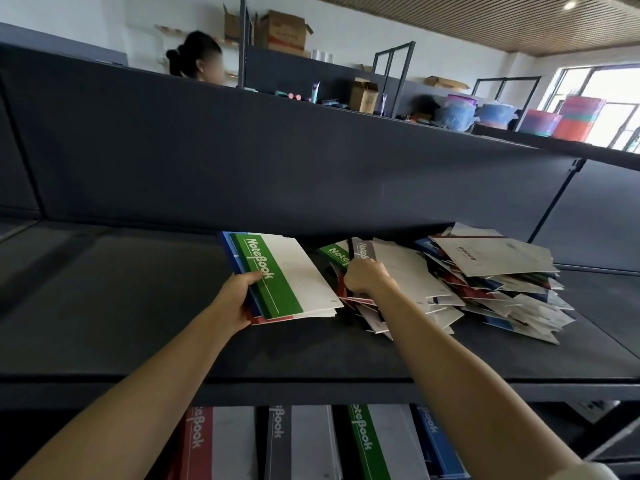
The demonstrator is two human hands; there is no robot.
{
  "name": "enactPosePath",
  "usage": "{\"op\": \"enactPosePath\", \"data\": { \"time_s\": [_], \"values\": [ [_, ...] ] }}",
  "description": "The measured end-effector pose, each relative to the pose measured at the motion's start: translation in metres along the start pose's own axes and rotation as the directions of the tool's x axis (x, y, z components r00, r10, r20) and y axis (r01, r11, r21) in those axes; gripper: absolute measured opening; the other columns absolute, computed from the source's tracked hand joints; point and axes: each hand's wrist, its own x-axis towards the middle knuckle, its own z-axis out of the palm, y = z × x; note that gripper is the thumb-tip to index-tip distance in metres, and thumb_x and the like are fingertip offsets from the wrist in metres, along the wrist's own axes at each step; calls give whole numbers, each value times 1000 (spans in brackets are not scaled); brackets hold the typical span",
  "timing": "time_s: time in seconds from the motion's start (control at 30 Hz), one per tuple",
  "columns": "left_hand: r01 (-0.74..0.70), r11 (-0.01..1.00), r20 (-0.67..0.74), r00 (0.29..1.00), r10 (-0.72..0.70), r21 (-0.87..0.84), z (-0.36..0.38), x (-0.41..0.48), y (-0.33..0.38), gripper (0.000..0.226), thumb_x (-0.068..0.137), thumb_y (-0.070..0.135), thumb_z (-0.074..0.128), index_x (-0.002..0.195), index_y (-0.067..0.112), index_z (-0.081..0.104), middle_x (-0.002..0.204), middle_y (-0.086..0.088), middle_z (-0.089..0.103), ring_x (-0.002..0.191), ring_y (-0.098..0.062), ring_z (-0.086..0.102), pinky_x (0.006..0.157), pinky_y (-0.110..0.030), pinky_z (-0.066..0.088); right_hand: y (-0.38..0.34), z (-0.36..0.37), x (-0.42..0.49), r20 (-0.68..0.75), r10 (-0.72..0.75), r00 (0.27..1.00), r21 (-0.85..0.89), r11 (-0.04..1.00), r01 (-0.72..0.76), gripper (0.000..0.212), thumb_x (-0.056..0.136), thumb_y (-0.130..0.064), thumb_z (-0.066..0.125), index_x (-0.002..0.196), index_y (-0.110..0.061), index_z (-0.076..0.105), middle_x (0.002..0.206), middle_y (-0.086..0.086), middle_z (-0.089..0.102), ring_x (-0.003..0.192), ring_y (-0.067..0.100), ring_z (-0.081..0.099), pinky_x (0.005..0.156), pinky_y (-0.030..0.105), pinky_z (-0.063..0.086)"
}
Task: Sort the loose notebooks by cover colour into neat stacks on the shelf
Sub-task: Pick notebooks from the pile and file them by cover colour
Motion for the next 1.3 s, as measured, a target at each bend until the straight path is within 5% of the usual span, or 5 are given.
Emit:
{"op": "enactPosePath", "data": {
  "time_s": [0.43,0.73,0.93,1.1,1.3],
  "values": [
    [7,996,145,989,5,-85,10,-13,-7,33,97,11,44,129,6,49,104,-15,63,91,-28,61,73,-42,50,-96,-12,-81,-140,-371,918,-102,928,359,30,95,-12,42,119,-3,56,116,19,62,102,33,61,70,33,43],
    [25,996,65,998,-20,-80,-15,-25,-6,34,96,13,50,129,13,49,112,-12,63,92,-26,62,68,-40,49,-61,10,-73,-125,57,990,524,851,17,27,91,-23,48,104,-2,59,97,13,64,88,31,62,63,29,42],
    [34,999,78,996,-33,-11,-22,-42,-4,32,97,20,50,129,13,49,123,-12,60,100,-28,60,78,-43,48,-46,13,-76,156,286,945,809,512,-288,25,80,-27,70,85,-6,57,72,6,58,59,18,56,49,23,43],
    [8,998,49,999,-11,61,-29,-67,-5,35,98,30,48,130,16,47,114,-9,63,97,-28,62,75,-43,50,-42,22,-98,352,140,925,928,72,-364,9,84,-2,67,86,2,59,81,13,63,72,23,61,77,37,51],
    [-21,997,16,1000,20,75,-22,-116,-3,35,96,36,50,126,18,51,104,-8,63,83,-24,62,61,-35,48,-39,22,-132,295,79,952,955,-55,-292,10,87,5,61,82,-1,56,77,10,59,66,21,57,59,35,49]
  ]
}}
